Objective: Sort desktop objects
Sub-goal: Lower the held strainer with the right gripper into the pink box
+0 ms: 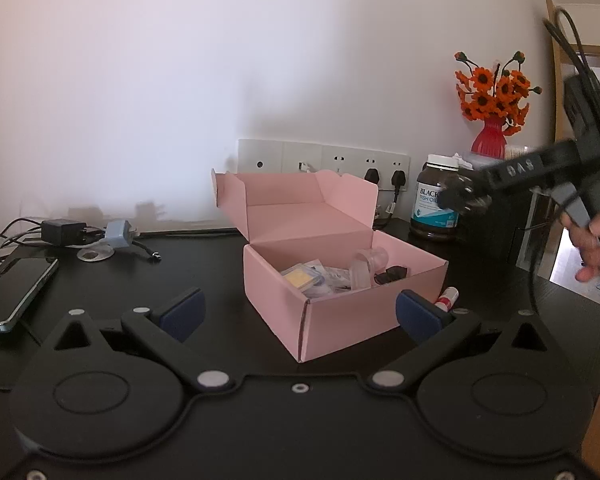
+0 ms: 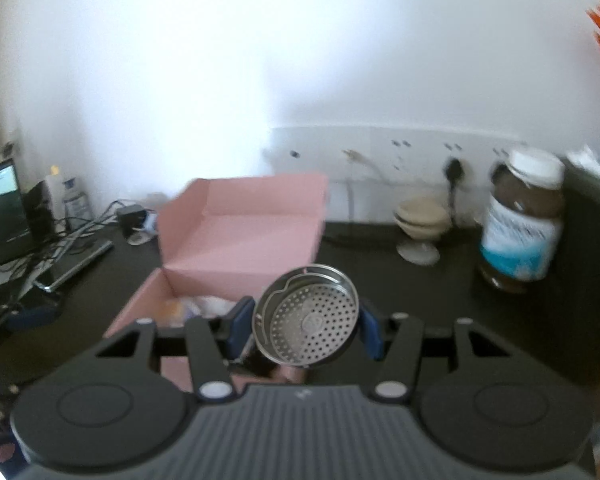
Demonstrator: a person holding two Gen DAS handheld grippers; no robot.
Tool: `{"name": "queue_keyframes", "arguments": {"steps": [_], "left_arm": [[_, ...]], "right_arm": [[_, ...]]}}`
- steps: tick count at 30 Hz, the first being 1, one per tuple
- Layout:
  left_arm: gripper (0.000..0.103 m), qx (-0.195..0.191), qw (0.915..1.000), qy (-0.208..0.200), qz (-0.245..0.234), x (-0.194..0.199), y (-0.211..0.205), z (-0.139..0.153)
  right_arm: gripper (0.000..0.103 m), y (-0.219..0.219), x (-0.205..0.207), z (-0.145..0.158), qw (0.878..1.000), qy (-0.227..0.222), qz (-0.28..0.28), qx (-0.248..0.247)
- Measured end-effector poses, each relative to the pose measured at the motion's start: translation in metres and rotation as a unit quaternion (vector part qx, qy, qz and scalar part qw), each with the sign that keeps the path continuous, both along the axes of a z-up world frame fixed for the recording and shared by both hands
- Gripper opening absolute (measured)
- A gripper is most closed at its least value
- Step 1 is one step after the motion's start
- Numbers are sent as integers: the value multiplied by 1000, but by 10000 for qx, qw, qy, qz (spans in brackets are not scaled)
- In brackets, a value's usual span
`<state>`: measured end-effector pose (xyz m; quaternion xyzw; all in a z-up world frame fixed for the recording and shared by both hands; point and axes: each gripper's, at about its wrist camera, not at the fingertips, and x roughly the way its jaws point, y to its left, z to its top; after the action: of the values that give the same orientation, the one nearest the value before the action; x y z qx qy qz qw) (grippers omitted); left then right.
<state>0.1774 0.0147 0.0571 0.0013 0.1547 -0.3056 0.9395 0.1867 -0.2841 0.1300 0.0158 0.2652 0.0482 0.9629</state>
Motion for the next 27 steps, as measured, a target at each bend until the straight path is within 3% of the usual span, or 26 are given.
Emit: {"name": "queue_keyframes", "arguments": {"steps": [4,8,14,27], "left_arm": [[103,-3,10000,-5,1,0,0,0],[103,-7,10000,-5,-2,0,0,0],[103,-5,10000,-8,-21,-1,1,0],[103,-7,10000,10,-28,0,-1,0]], "right_arm": [[54,31,24,0,9981,194,475,-331],[54,58,53,-20,9922,676,786,-693],[54,73,82,-48,9870,1224,808,-656],[54,81,87,-61,9844,1335,820,-804]]}}
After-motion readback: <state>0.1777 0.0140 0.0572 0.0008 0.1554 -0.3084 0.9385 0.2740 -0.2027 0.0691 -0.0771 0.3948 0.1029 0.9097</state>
